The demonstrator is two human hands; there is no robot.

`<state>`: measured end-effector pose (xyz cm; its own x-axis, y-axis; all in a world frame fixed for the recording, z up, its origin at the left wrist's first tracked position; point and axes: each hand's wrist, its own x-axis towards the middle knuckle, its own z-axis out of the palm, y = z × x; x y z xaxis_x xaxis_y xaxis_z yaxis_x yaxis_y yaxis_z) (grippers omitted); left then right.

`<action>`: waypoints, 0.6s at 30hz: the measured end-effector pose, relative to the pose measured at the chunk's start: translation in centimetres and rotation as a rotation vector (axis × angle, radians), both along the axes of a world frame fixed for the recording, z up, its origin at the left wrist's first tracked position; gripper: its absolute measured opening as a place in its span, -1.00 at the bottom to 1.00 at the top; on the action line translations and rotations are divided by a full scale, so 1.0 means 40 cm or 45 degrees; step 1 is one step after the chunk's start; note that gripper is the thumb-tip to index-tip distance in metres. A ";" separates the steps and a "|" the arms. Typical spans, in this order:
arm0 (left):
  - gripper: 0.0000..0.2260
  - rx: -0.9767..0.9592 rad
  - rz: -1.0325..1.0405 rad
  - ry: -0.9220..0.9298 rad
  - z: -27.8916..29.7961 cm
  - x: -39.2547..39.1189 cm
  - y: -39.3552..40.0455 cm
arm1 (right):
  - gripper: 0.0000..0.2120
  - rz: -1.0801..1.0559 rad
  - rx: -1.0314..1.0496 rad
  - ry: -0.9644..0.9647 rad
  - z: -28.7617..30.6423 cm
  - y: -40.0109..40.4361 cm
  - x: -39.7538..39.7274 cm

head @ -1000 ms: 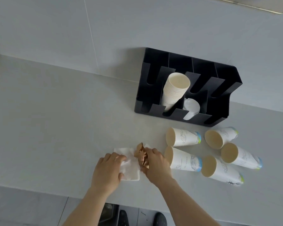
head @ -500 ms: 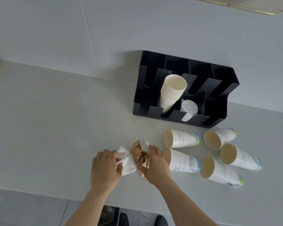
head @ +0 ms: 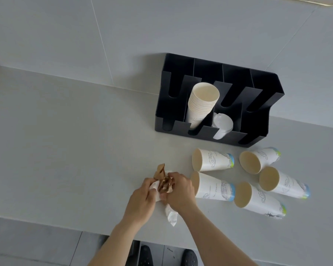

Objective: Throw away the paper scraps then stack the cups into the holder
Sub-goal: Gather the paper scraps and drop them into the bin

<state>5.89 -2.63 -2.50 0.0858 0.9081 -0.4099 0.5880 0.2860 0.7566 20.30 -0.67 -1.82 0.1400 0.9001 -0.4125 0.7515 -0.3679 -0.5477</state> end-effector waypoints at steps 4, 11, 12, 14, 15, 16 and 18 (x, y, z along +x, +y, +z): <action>-0.67 0.052 -0.005 0.064 0.010 -0.009 0.009 | -0.54 0.044 0.027 0.029 0.006 -0.001 -0.009; -0.81 0.264 0.122 0.167 0.036 -0.037 -0.010 | -0.77 0.243 0.110 0.120 0.029 -0.006 -0.033; -0.83 0.283 0.164 0.166 0.043 -0.037 -0.021 | -0.78 0.291 0.124 0.136 0.034 -0.006 -0.034; -0.85 0.291 0.261 0.190 0.057 -0.037 -0.051 | -0.81 0.384 0.176 0.161 0.037 -0.010 -0.035; -0.85 0.286 0.313 0.214 0.063 -0.036 -0.069 | -0.83 0.422 0.201 0.173 0.034 -0.013 -0.035; -0.85 0.280 0.359 0.241 0.069 -0.035 -0.089 | -0.85 0.456 0.211 0.177 0.033 -0.018 -0.035; -0.85 0.273 0.435 0.291 0.079 -0.029 -0.133 | -0.86 0.538 0.203 0.170 0.036 -0.035 -0.035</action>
